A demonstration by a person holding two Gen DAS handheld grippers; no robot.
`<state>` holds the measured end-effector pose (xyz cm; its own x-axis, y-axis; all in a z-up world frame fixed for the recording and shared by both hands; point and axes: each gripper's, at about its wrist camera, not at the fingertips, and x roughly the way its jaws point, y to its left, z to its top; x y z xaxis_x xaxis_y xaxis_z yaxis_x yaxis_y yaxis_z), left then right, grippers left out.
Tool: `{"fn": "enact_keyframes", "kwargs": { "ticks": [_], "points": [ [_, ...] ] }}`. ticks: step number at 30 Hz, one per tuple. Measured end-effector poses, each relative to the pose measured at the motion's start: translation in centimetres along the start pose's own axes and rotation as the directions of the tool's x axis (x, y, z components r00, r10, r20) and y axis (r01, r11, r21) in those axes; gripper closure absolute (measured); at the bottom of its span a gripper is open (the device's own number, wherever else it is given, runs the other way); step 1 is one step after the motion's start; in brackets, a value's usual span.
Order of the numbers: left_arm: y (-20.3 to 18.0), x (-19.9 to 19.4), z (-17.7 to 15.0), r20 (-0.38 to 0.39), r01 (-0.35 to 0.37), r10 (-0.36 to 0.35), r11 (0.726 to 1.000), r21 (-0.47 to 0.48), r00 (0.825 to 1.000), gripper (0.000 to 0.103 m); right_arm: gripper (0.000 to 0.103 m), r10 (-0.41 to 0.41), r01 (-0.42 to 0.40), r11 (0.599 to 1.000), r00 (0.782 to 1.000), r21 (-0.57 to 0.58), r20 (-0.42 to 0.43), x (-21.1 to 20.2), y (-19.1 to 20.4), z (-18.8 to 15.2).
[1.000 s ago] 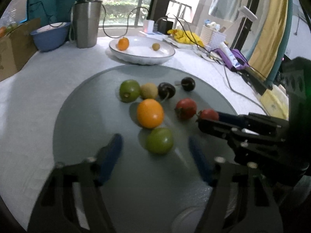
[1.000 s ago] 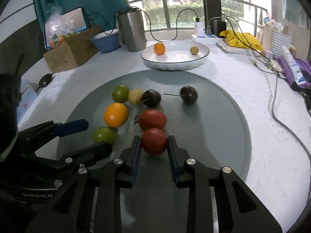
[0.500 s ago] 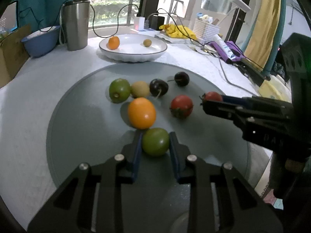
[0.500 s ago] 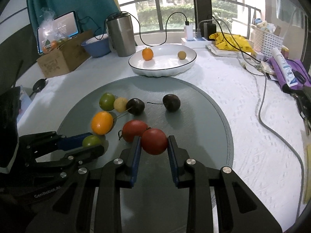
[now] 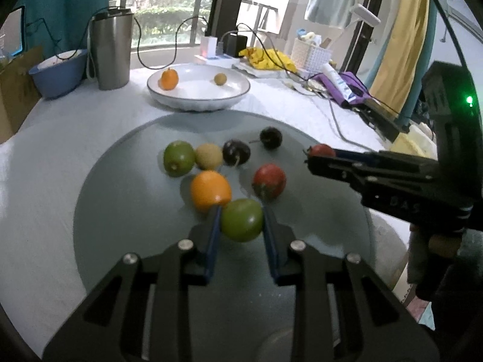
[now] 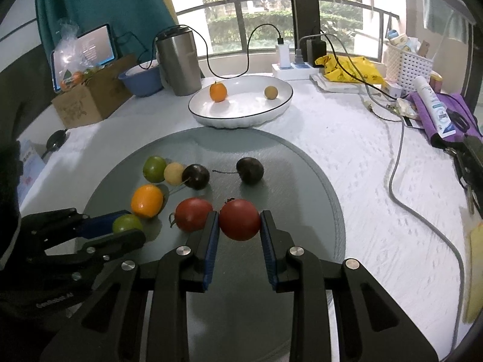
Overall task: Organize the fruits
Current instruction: 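Lift the lime and tomato and carry both over the white bowl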
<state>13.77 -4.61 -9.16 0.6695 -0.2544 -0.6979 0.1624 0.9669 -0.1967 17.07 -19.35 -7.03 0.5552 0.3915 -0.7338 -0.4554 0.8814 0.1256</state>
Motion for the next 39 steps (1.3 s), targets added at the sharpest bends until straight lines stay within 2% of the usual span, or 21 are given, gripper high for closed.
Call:
{"fn": "enact_keyframes", "kwargs": {
  "ticks": [18, 39],
  "points": [
    [1.8, 0.2, 4.3, 0.037, -0.037, 0.038, 0.999, -0.015, 0.999, 0.075, 0.074, 0.005, -0.005, 1.000, 0.999, -0.006, 0.043, 0.5, -1.0, 4.1],
    [4.9, 2.8, 9.9, 0.083, -0.080, 0.081, 0.997, -0.011, 0.993, 0.075, 0.074, 0.019, -0.016, 0.998, 0.998, -0.055, 0.063, 3.9, -2.1, 10.1]
  ]
}}
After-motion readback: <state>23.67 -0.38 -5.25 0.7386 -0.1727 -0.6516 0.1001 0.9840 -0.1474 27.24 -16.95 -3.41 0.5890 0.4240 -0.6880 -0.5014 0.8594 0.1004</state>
